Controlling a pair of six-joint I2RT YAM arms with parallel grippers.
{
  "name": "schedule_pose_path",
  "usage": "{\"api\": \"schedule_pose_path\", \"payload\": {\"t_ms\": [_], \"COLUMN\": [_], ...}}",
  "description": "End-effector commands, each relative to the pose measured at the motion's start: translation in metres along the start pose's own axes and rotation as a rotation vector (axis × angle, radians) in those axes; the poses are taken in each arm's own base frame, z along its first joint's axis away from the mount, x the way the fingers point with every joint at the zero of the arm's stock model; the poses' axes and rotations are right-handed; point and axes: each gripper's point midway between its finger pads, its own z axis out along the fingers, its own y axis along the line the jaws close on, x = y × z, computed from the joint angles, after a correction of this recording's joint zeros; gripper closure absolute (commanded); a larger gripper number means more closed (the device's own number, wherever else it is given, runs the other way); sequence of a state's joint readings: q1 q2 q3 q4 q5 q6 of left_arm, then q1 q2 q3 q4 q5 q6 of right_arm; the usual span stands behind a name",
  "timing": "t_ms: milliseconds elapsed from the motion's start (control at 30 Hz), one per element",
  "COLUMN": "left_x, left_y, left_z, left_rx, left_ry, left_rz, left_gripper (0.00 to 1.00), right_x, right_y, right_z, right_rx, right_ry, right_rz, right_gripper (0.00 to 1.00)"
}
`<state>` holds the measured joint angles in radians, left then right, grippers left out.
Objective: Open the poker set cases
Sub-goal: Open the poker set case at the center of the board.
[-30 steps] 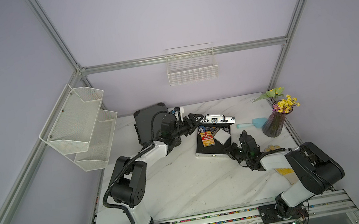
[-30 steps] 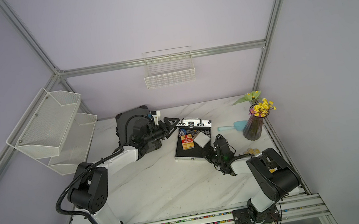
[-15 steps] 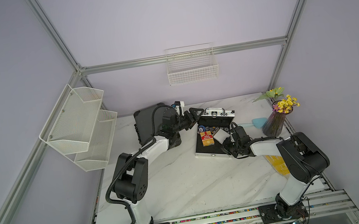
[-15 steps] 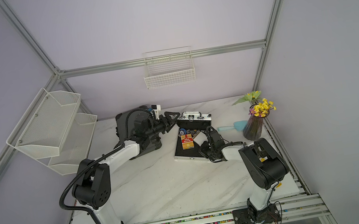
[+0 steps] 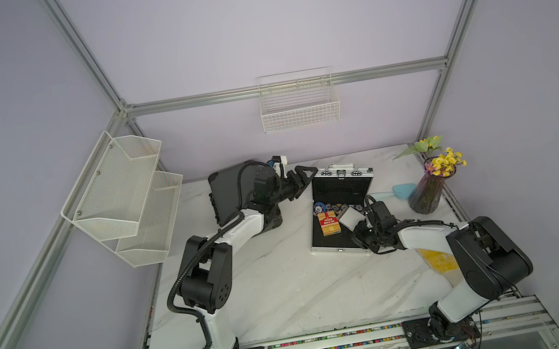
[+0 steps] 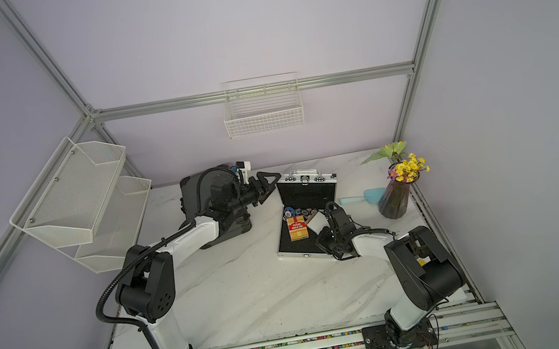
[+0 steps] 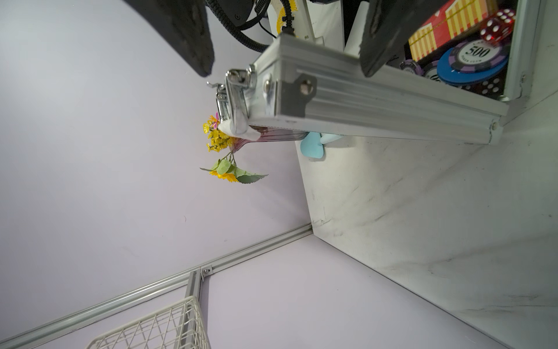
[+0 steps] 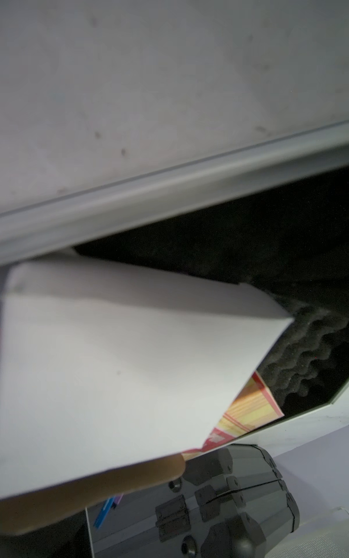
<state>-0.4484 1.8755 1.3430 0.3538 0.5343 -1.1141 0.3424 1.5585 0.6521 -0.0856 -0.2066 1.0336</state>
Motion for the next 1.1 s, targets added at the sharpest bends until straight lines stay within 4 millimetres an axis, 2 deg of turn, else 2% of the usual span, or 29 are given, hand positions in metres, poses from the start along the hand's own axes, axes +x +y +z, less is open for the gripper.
{"api": "schedule_pose_path", "payload": {"t_ms": [0, 267, 433, 567, 733, 900, 1067], "left_x": [-0.008, -0.005, -0.004, -0.003, -0.001, -0.003, 0.008], "left_y": [-0.022, -0.025, -0.024, -0.021, -0.019, -0.008, -0.004], "left_z": [0.002, 0.014, 0.025, 0.023, 0.003, -0.038, -0.068], "left_rx": [0.045, 0.055, 0.06, 0.051, -0.023, -0.225, -0.296], "left_ry": [-0.028, -0.018, -0.013, -0.014, -0.009, -0.039, -0.006], "left_rz": [0.055, 0.048, 0.036, 0.044, 0.172, 0.425, 0.609], "left_gripper": [0.23, 0.23, 0.23, 0.23, 0.23, 0.21, 0.21], "right_x": [0.064, 0.071, 0.06, 0.055, 0.052, 0.049, 0.044], "right_y": [-0.121, -0.119, -0.104, -0.089, -0.078, -0.07, -0.064], "right_z": [-0.015, -0.034, -0.039, -0.039, -0.038, -0.038, -0.039], "right_rx": [0.416, 0.396, 0.359, 0.333, 0.296, 0.257, 0.25], "right_ry": [0.193, 0.195, 0.153, 0.162, 0.189, 0.242, 0.315], "right_rz": [0.1, 0.131, 0.125, 0.117, 0.133, 0.179, 0.207], "right_gripper": [0.96, 0.96, 0.96, 0.96, 0.95, 0.95, 0.94]}}
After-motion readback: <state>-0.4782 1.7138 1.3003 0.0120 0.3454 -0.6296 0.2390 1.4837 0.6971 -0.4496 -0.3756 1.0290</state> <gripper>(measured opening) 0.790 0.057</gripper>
